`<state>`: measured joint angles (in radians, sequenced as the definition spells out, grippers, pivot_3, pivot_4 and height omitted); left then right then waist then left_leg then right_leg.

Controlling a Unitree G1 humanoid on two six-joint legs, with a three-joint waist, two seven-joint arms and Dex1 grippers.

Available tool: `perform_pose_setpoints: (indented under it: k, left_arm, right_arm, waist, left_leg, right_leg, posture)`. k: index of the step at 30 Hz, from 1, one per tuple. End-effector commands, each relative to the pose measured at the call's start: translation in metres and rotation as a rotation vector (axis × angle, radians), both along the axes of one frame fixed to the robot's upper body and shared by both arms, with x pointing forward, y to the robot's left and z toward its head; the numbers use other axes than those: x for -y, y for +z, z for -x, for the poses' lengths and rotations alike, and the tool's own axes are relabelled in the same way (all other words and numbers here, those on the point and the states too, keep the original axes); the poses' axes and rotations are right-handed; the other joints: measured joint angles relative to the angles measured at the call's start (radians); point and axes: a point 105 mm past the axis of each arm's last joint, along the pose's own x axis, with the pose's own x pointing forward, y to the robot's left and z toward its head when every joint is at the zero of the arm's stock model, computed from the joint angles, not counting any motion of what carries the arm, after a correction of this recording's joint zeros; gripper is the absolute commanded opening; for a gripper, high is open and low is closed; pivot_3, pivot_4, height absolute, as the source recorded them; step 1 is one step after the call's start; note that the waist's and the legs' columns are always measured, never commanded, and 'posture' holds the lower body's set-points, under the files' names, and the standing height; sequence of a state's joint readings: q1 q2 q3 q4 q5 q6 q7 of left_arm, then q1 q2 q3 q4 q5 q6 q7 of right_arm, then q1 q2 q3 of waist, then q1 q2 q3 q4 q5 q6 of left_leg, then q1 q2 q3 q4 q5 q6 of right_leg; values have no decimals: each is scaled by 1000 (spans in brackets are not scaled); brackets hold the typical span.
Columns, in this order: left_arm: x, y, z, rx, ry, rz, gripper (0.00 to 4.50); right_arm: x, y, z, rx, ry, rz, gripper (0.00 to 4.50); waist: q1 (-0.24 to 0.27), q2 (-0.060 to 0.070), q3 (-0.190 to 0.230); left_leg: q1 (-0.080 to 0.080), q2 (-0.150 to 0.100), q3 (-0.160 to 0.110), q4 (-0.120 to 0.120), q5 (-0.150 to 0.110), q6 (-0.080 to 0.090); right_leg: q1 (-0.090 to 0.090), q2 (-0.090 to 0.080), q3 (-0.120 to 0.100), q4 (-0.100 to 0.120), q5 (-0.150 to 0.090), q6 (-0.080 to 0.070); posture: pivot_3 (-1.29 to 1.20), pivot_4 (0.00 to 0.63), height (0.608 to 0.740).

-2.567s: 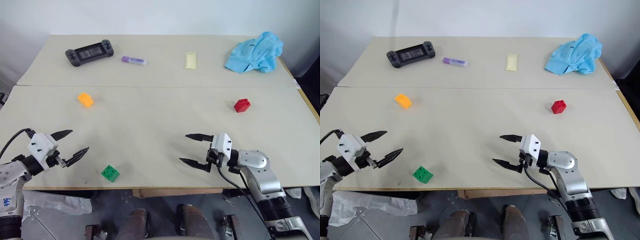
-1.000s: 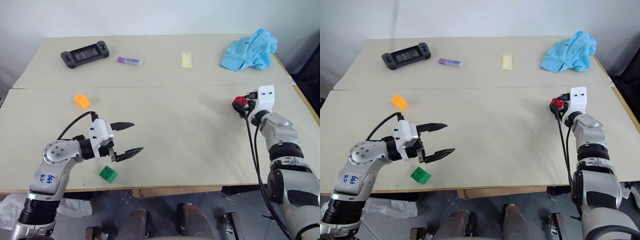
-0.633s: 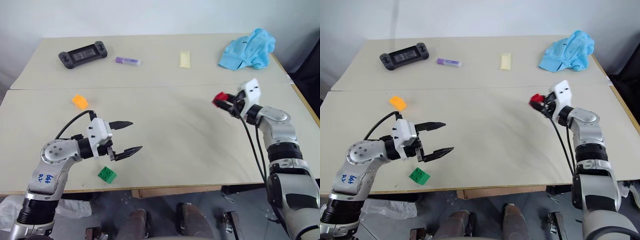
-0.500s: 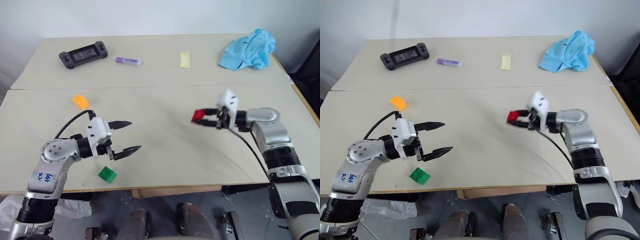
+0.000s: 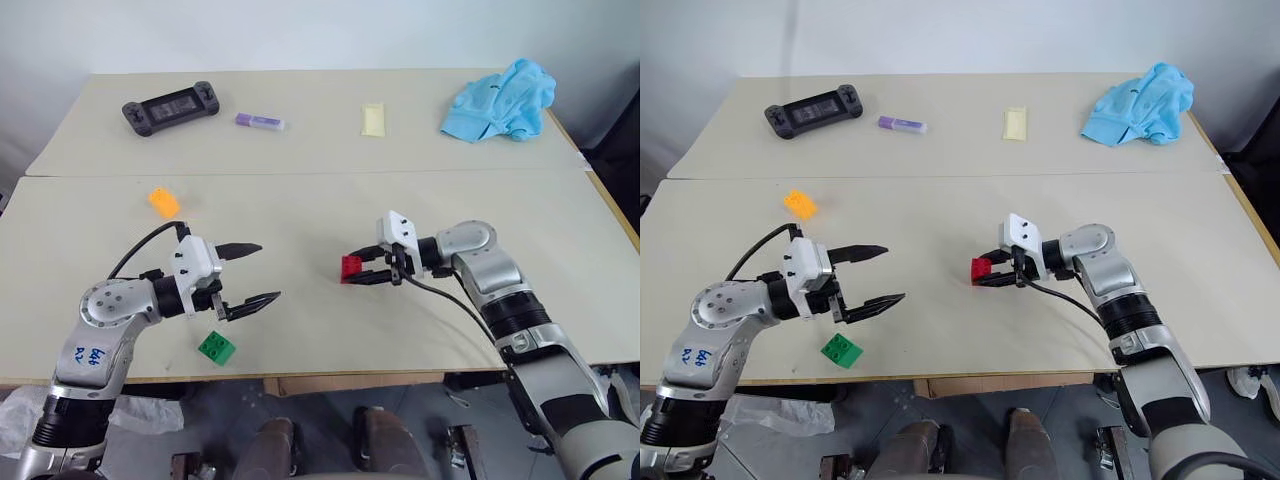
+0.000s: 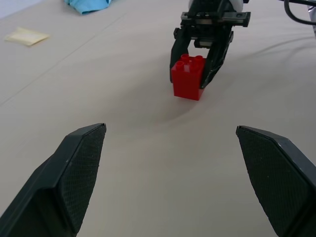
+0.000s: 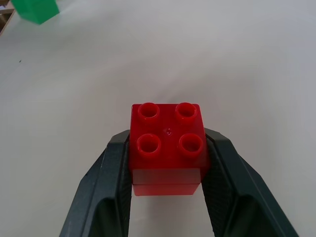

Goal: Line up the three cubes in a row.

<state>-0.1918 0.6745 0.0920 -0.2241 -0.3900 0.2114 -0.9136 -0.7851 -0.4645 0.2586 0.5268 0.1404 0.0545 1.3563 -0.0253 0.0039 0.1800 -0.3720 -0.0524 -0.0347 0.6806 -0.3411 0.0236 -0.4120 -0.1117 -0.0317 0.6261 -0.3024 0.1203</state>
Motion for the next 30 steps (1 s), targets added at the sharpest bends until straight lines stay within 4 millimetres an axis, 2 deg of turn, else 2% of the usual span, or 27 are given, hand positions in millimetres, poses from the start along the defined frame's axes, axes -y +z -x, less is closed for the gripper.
perform_pose_setpoints:
  k: [1,3,7,12,17,18,19,20,23,26,28,30]
  left_arm:
    - [-3,15,1,70,12,-8,4500]
    - [-4,16,1,76,21,-9,4500]
    - [-9,19,-1,80,47,-1,4500]
    - [-30,21,1,59,119,21,4500]
    - [-87,17,15,10,307,59,4500]
    - [-105,13,21,-6,362,54,4500]
    - [-123,12,34,-7,395,94,4500]
    - [-145,2,49,-40,453,82,4500]
    - [-179,-22,84,-142,547,22,4500]
    - [-198,-40,114,-217,589,-40,4500]
    - [-199,-48,130,-259,564,-69,4500]
    - [-190,-49,136,-254,526,-72,4500]
  right_arm:
    - [3,-3,0,30,16,17,1495]
    - [4,-4,-3,25,7,16,1495]
    - [5,-1,-5,43,13,7,2774]
    - [14,16,-2,87,51,18,4489]
    - [17,53,17,178,176,-99,4489]
    - [16,58,23,213,212,-136,4489]
    - [15,62,32,222,253,-200,4489]
    - [12,64,39,251,279,-260,4489]
    - [7,62,46,265,268,-374,4489]
    - [3,44,59,243,345,-339,4489]
    - [2,37,67,212,395,-317,4489]
    - [2,35,68,195,402,-318,4489]
  waist:
    - [0,0,0]
    - [0,0,0]
    - [0,0,0]
    - [-2,0,0]
    - [-5,1,0]
    - [-4,1,0]
    - [-5,1,0]
    - [-6,1,0]
    - [-5,0,0]
    - [5,0,1]
    - [13,0,1]
    - [19,0,1]
  left_leg:
    - [0,0,0,0,0,0]
    - [0,0,0,0,0,0]
    - [0,0,-1,0,0,0]
    - [0,0,-1,0,0,0]
    - [0,1,-1,-1,0,-1]
    - [0,1,-1,-1,0,-1]
    - [0,1,-1,-1,-1,-1]
    - [0,2,-1,-1,-1,-1]
    - [1,3,-1,-3,-2,-2]
    - [1,2,-1,-2,-3,0]
    - [1,1,-2,0,-4,1]
    - [1,1,-2,0,-4,2]
  right_leg:
    - [0,0,0,0,0,0]
    - [0,0,0,0,0,0]
    - [1,0,-1,0,0,0]
    - [0,0,-1,0,0,0]
    - [0,0,-1,-1,0,-1]
    - [0,0,-2,-1,0,-1]
    - [0,0,-2,-1,-1,-1]
    - [0,0,-2,-1,-1,-1]
    - [2,1,-4,-4,-1,-2]
    - [2,-1,-4,-5,-1,-2]
    - [4,-3,-5,-7,-1,-2]
    - [4,-3,-5,-7,-1,-2]
  posture:
    - [0,150,740]
    - [0,150,740]
    - [0,150,740]
    - [0,150,740]
    - [0,150,740]
    - [0,150,740]
    - [0,150,740]
    - [0,150,740]
    - [0,150,740]
    - [0,150,740]
    - [0,150,740]
    - [0,150,740]
